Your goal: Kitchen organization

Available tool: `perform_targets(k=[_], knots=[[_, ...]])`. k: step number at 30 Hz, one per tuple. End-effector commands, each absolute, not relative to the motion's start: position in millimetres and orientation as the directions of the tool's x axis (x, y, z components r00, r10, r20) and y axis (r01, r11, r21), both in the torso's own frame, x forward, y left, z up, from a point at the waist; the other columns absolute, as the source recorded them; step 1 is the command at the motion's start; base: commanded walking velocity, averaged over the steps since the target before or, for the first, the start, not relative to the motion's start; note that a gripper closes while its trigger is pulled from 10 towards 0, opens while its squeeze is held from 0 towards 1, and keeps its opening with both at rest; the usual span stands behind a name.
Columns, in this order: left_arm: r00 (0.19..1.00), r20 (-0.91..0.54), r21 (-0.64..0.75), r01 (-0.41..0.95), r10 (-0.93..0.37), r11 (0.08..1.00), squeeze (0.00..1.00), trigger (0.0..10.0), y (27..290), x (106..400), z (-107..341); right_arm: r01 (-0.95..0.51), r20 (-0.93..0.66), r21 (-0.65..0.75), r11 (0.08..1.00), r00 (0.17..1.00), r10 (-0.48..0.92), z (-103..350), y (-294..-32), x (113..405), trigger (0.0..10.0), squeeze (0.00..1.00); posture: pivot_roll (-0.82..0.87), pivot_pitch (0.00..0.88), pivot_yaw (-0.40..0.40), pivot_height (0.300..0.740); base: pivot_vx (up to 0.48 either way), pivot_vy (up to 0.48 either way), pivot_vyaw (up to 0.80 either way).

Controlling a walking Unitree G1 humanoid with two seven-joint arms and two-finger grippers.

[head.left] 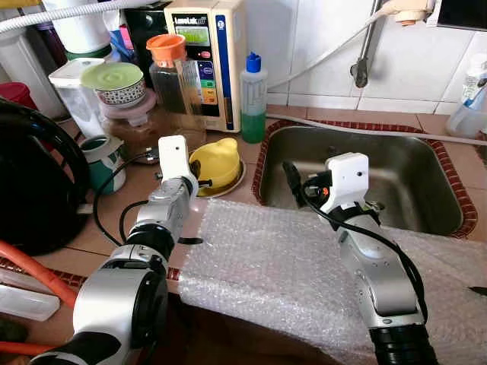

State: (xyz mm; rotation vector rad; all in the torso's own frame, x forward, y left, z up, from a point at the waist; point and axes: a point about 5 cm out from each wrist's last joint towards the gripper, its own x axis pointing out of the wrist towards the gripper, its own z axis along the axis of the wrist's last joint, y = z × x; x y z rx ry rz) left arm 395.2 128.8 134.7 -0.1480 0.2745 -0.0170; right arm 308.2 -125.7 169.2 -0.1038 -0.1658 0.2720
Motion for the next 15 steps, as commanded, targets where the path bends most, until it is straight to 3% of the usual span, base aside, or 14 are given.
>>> perform_targets(k=[1,12,15], knots=[[0.980,-0.194,-0.115,0.017,-0.039,0.993,0.00,0.0,128.7,399.2,148.5,-0.253,0.154,-0.106,0.962,0.951,0.267,171.3,-124.8,310.4,10.0,0.00,-0.04,0.000,0.107,0.740,0.000,0.000,0.00],[0.991,-0.006,-0.038,0.130,-0.130,0.991,0.00,0.0,102.9,396.0,165.1,-0.256,0.159,-0.034,0.966,0.953,0.258,173.7,-123.1,312.3,10.0,0.00,-0.03,0.000,0.107,0.740,0.000,0.000,0.00],[0.985,0.097,0.043,0.139,-0.142,0.989,0.00,0.0,95.2,392.2,173.3,-0.227,0.188,0.113,0.967,0.961,0.204,181.6,-129.1,315.0,10.0,0.00,-0.04,0.000,0.108,0.740,0.000,0.000,0.00]])
